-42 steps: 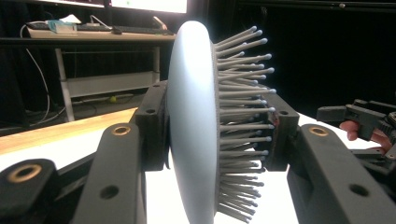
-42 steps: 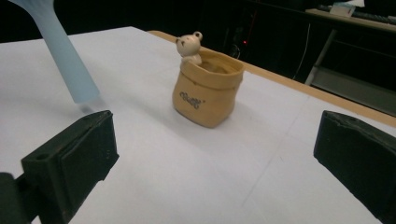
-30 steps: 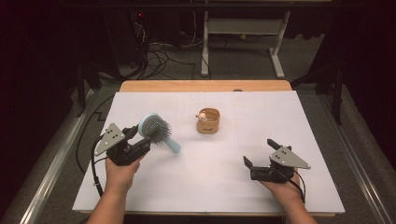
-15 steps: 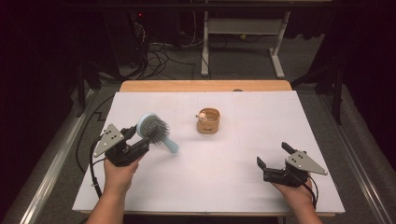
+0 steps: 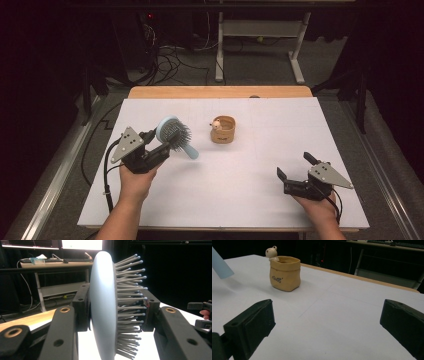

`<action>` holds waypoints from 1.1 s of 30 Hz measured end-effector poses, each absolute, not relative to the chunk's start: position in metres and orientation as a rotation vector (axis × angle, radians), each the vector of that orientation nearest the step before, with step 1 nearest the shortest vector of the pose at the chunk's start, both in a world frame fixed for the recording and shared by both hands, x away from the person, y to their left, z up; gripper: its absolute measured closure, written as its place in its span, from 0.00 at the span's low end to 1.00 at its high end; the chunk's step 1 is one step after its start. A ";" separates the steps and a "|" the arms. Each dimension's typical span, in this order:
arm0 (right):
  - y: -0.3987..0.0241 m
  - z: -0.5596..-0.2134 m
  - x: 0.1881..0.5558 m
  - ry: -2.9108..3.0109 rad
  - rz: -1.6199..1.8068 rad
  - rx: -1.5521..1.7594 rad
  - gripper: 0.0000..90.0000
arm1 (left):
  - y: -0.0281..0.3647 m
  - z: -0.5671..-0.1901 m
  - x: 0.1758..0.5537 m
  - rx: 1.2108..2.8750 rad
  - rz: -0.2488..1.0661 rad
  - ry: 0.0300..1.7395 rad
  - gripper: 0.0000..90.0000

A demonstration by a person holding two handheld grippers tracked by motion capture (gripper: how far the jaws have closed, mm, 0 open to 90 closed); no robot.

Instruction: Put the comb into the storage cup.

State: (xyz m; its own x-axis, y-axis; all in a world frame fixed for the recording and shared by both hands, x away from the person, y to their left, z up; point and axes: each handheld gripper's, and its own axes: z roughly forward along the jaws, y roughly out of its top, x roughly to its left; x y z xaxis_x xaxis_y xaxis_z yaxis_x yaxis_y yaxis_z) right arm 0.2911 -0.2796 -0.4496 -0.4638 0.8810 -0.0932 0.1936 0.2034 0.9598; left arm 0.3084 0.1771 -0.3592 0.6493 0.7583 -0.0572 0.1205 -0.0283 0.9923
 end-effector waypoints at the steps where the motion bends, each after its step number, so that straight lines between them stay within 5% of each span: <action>1: -0.280 -0.450 0.291 1.805 1.296 1.006 0.00 | 0.176 -0.359 0.310 1.542 0.596 0.755 0.60; 33: -0.281 -0.449 0.290 1.787 1.296 1.021 0.00 | 0.146 -0.352 0.336 1.521 0.536 0.732 0.60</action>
State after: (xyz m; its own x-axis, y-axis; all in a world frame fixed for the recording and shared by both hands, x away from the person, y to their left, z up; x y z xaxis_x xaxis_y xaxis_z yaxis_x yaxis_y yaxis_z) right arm 0.2902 -0.2814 -0.4490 -0.4488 0.8895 -0.0854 0.1951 0.1909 0.9620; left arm 0.3361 0.1464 -0.3521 0.6854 0.7222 -0.0931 0.1283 0.0061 0.9917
